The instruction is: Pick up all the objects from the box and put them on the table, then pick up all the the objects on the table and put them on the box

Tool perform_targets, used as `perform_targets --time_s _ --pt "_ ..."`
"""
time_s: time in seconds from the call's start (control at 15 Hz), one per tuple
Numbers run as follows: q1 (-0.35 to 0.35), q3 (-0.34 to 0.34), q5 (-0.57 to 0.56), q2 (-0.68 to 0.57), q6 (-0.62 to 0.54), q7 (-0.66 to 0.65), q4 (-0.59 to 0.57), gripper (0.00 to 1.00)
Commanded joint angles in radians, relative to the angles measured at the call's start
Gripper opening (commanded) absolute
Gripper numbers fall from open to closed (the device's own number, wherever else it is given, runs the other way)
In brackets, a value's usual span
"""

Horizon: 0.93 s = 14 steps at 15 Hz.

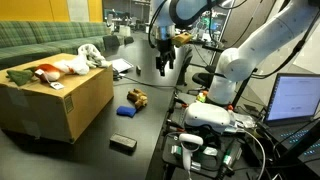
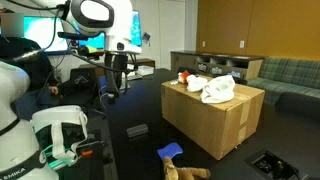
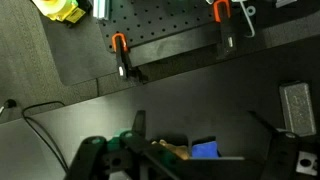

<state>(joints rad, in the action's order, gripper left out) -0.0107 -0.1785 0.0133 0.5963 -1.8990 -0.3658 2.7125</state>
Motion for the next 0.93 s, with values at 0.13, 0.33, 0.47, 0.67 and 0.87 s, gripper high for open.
perform_targets --time_s 0.13,0.33,0.47,0.67,0.87 --pt "0.009 0.009 -0.005 -0.001 0.003 -0.004 -0.002 1.0" --pt "0.009 0.009 -0.005 -0.001 0.003 -0.004 -0.002 1.0" --pt "0.009 0.009 -0.005 -0.001 0.003 -0.004 -0.002 1.0" --pt "-0.001 0.003 -0.025 -0.049 -0.056 -0.007 -0.025 1.0" --pt "-0.017 0.007 -0.051 -0.134 -0.202 -0.006 -0.067 1.0"
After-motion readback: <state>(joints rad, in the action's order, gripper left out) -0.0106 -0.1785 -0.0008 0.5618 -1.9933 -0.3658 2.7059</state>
